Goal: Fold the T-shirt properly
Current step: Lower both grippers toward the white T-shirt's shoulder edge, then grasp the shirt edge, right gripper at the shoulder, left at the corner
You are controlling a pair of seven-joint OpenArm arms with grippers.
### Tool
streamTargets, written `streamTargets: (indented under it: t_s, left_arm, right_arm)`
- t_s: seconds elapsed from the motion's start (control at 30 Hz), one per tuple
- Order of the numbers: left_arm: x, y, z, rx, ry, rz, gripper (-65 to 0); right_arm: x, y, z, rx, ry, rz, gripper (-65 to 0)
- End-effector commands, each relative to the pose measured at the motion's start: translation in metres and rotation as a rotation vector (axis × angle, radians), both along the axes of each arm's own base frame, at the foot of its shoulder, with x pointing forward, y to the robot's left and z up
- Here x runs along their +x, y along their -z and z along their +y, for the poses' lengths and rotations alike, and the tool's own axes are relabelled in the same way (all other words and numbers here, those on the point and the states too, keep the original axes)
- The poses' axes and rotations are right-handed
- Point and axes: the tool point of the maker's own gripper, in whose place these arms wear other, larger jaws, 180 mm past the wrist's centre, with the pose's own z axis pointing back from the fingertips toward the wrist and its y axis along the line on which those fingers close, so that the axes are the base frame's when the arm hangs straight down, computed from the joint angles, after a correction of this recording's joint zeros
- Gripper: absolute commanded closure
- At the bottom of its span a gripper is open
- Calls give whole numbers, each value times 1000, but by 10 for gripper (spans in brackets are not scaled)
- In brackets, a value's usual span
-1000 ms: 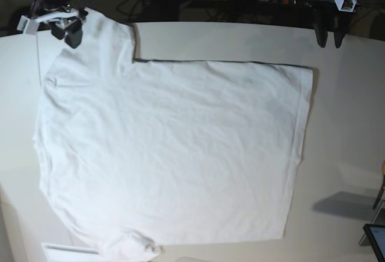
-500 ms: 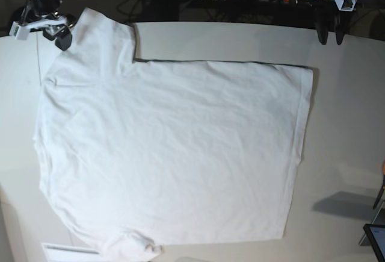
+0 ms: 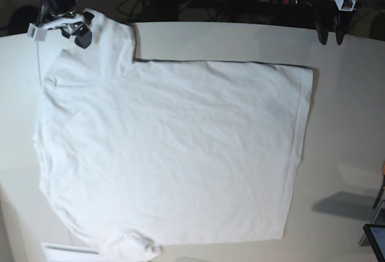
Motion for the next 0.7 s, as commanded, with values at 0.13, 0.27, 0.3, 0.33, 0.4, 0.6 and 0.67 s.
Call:
streamTargets:
  t_s: [0.13, 0.27, 0.3, 0.33, 0.4, 0.6, 0.67]
  left_arm:
    - [0, -8, 2, 10, 10, -25, -267]
    - [6, -10, 2, -9, -4, -45, -296]
    - [7, -10, 6, -31, -27, -48, -316]
    - [7, -8, 10, -52, -53, -42, -334]
    - [11, -4, 20, -110, -114, -19, -373]
    - [31, 10, -4, -254, -54, 60, -393]
    - [34, 14, -11, -278, -48, 92, -393]
  right_arm:
    - [-2, -2, 5, 13, -12, -3, -219]
    - [-1, -3, 5, 14, -12, -3, -42]
    - [-1, -3, 5, 14, -12, -3, -38]
    - [-1, -3, 5, 14, -12, -3, -38]
    - [-1, -3, 5, 14, -12, -3, -29]
    - [-3, -2, 5, 13, -13, 0, -3]
    - [-3, -2, 5, 10, -15, 2, -3]
